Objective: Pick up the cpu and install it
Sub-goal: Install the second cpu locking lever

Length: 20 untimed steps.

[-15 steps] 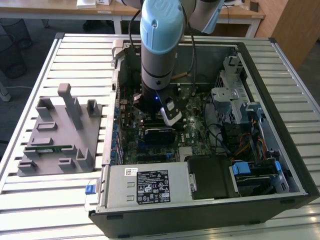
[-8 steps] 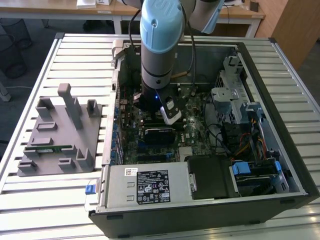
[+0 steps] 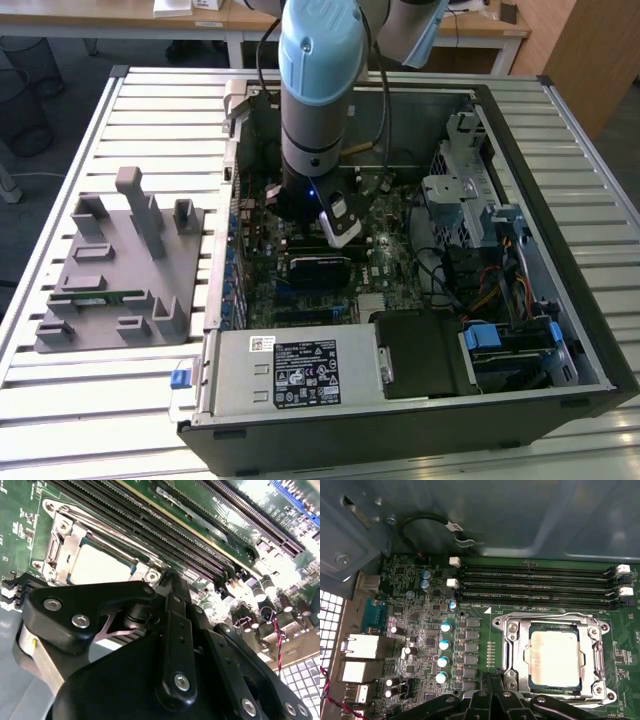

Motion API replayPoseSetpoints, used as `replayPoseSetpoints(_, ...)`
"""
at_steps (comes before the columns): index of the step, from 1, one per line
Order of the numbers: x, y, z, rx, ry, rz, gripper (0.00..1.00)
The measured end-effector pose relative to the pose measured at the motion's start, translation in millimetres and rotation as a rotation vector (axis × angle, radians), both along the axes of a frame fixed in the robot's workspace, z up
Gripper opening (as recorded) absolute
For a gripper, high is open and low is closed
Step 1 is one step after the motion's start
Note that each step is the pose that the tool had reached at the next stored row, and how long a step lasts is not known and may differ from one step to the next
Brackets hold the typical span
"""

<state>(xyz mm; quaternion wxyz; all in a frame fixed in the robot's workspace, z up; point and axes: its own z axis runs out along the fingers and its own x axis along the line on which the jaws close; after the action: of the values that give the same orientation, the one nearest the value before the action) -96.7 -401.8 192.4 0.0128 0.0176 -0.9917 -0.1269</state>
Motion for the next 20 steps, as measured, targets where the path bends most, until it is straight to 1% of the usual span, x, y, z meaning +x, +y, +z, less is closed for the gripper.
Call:
replayPoseSetpoints(3, -0.1, 0.1, 5.3, 0.0003, -0.0002, 0.000, 0.11)
replayPoseSetpoints(5, -0.1, 0.1, 10.0, -0.0023, -0.0002, 0.000, 0.11)
replayPoseSetpoints(8, -0.1, 0.1, 11.5, -0.0027, -0.0003, 0.000, 0.11)
replayPoseSetpoints(14, -0.1, 0.1, 18.3, -0.0027, -0.0003, 0.000, 0.11)
replayPoseSetpoints(16, -0.1, 0.1, 23.3, -0.0028, -0.0003, 0.000, 0.11)
replayPoseSetpoints(20, -0.1, 0.1, 35.7, -0.0028, -0.0003, 0.000, 0.11)
